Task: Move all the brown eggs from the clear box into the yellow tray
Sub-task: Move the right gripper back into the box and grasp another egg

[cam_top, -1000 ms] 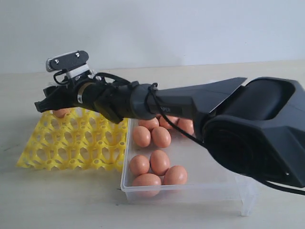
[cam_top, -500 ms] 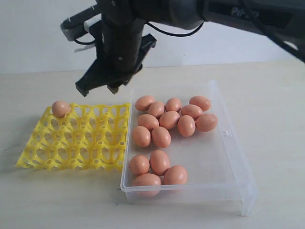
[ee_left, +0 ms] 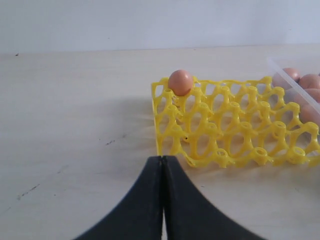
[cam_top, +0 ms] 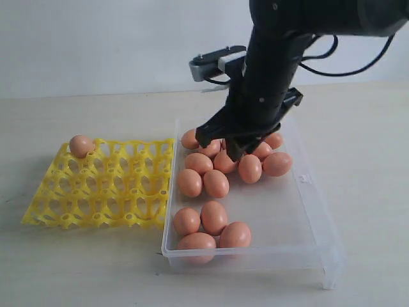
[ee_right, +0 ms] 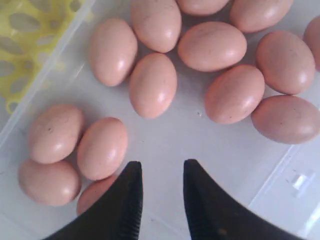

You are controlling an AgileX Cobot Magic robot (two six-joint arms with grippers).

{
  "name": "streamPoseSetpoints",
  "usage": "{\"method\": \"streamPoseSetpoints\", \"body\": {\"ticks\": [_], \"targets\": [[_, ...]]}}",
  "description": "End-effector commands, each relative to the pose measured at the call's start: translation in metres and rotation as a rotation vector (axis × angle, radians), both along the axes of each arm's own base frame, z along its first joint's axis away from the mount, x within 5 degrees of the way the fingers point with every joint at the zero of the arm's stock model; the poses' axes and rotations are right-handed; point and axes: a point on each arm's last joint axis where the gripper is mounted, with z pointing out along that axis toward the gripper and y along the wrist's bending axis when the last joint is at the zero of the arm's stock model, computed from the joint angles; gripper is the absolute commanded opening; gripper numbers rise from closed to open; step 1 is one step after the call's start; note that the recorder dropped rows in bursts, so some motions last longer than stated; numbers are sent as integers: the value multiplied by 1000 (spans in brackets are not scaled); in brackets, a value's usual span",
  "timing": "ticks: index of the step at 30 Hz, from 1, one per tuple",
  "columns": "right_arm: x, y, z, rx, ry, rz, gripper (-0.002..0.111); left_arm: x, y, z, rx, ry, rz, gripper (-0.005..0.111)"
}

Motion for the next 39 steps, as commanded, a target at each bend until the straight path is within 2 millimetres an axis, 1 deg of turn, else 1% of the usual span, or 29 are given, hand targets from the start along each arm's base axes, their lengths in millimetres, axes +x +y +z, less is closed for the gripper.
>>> {"method": "streamPoseSetpoints", "body": {"ticks": [1, 6, 9, 15, 19, 26, 32, 33, 34, 35, 36, 37, 38, 39], "targets": [[16, -4, -33, 109, -20, -53, 39, 0, 0, 2, 1, -19, 2, 0], [36, 9, -60, 121, 11, -54, 54, 0, 0, 2, 1, -19, 2, 0], [45, 15, -71, 111, 43, -54, 56, 0, 0, 2, 1, -19, 2, 0], [59, 23, -87, 111, 50, -55, 56, 0, 0, 2, 1, -19, 2, 0], [62, 25, -92, 109, 53, -55, 56, 0, 0, 2, 1, -19, 2, 0], [59, 26, -109, 90, 119, -55, 56, 0, 0, 2, 1, -19, 2, 0], [57, 28, -110, 99, 137, -45, 56, 0, 0, 2, 1, -19, 2, 0], [57, 28, -110, 99, 137, -45, 54, 0, 0, 2, 1, -19, 2, 0], [57, 28, -109, 100, 136, -43, 48, 0, 0, 2, 1, -19, 2, 0], [57, 27, -108, 97, 134, -19, 31, 0, 0, 2, 1, -19, 2, 0], [56, 28, -105, 100, 126, 0, 18, 0, 0, 2, 1, -19, 2, 0], [57, 27, -98, 105, 105, 25, 0, 0, 0, 2, 1, -19, 2, 0], [57, 28, -92, 114, 86, 27, 0, 0, 0, 2, 1, -19, 2, 0], [57, 27, -80, 124, 50, 37, 0, 0, 0, 2, 1, -19, 2, 0]]}}
